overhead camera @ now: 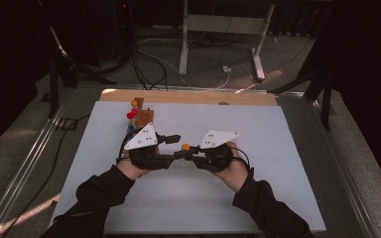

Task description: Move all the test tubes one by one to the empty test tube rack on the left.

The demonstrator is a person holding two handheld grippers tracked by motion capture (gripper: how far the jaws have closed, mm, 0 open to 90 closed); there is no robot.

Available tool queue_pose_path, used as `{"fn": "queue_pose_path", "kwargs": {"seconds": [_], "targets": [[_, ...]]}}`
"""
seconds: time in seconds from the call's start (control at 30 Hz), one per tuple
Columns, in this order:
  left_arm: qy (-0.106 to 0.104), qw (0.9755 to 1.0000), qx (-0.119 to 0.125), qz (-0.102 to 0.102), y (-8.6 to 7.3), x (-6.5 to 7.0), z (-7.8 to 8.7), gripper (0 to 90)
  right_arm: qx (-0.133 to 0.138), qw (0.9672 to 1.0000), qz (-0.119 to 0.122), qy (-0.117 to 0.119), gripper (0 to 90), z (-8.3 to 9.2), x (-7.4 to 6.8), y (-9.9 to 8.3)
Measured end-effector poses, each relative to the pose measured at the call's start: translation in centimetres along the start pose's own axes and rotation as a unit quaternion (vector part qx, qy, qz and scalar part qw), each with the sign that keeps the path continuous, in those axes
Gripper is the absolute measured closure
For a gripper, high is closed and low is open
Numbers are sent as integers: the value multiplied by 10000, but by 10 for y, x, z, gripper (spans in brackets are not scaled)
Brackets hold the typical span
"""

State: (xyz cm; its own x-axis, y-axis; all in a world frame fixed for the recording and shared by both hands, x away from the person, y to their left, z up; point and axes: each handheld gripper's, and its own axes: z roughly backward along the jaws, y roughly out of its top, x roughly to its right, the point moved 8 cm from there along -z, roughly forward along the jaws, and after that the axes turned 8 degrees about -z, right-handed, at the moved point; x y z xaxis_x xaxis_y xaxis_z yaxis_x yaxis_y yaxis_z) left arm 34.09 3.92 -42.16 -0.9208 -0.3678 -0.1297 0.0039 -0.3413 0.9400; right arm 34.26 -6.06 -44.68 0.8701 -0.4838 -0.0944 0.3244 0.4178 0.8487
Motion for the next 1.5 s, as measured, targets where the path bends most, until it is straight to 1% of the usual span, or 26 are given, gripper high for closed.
{"fn": "queue_pose_path", "kwargs": {"seconds": [0.07,0.13,0.27,0.3,0.4,0.43,0.47,0.5,0.53,0.57,0.63,0.7,0.77,0.8,0.87,0.9,1.0,1.03,1.07,1.1,1.13,1.2,1.3,1.4,1.47,1.5], "targets": [[-53,10000,-33,-40,0,1,-3,549,-4,10000,-7,-2,752,-1,0,0],[-45,9999,-75,-122,0,2,-5,584,-13,10000,-9,-10,752,-1,0,0],[49,9999,-77,-146,0,1,-8,660,11,10000,-19,-32,752,-1,1,2],[6,9999,-70,-137,0,1,-9,684,18,10000,-32,-44,752,-1,1,2],[69,9997,-83,-227,1,0,-9,708,40,9999,-84,-65,750,-2,2,2],[92,9997,-72,-210,2,-1,-9,713,68,9999,-109,-68,746,-1,3,3],[53,9997,-66,-218,3,-2,-8,714,105,9998,-145,-81,741,-1,3,3],[88,9997,-46,-224,5,-4,-7,715,132,9997,-172,-67,717,0,4,4],[117,9997,-26,-200,7,-7,-6,716,167,9996,-210,-90,656,1,4,4],[105,9998,24,-156,9,-9,-4,716,185,9995,-244,-101,651,2,4,4],[217,9996,63,-163,15,-17,1,716,286,9991,-296,-84,589,6,4,5],[274,9995,109,-104,20,-25,5,717,401,9986,-346,-92,513,10,4,4],[372,9992,110,-100,24,-35,10,717,529,9977,-385,-158,376,16,4,3],[429,9990,128,-62,25,-39,11,717,564,9974,-403,-205,338,18,4,2],[562,9983,93,-103,26,-49,15,717,657,9967,-424,-240,239,24,5,1],[611,9981,105,-62,27,-54,16,717,673,9964,-437,-267,200,27,6,-1],[784,9969,68,-70,27,-68,20,717,722,9955,-521,-333,108,36,9,-7],[848,9964,47,-65,27,-73,21,717,720,9954,-547,-325,41,39,10,-10],[921,9957,55,-75,28,-78,23,717,693,9956,-567,-286,1,41,11,-13],[946,9955,84,-20,29,-83,24,717,680,9956,-582,-275,1,44,12,-16],[1035,9946,75,-2,29,-88,25,717,695,9954,-602,-271,1,47,12,-19],[1128,9936,72,49,30,-98,27,717,718,9945,-639,-409,1,53,15,-24],[1323,9912,67,66,31,-113,30,716,884,9926,-705,-447,1,62,16,-30],[1480,9889,102,118,30,-129,34,716,968,9917,-653,-539,1,68,16,-36],[1561,9874,133,210,29,-141,37,716,1022,9910,-586,-632,1,70,16,-40],[1659,9858,135,222,28,-147,39,716,1086,9901,-563,-683,1,72,17,-41]]}}
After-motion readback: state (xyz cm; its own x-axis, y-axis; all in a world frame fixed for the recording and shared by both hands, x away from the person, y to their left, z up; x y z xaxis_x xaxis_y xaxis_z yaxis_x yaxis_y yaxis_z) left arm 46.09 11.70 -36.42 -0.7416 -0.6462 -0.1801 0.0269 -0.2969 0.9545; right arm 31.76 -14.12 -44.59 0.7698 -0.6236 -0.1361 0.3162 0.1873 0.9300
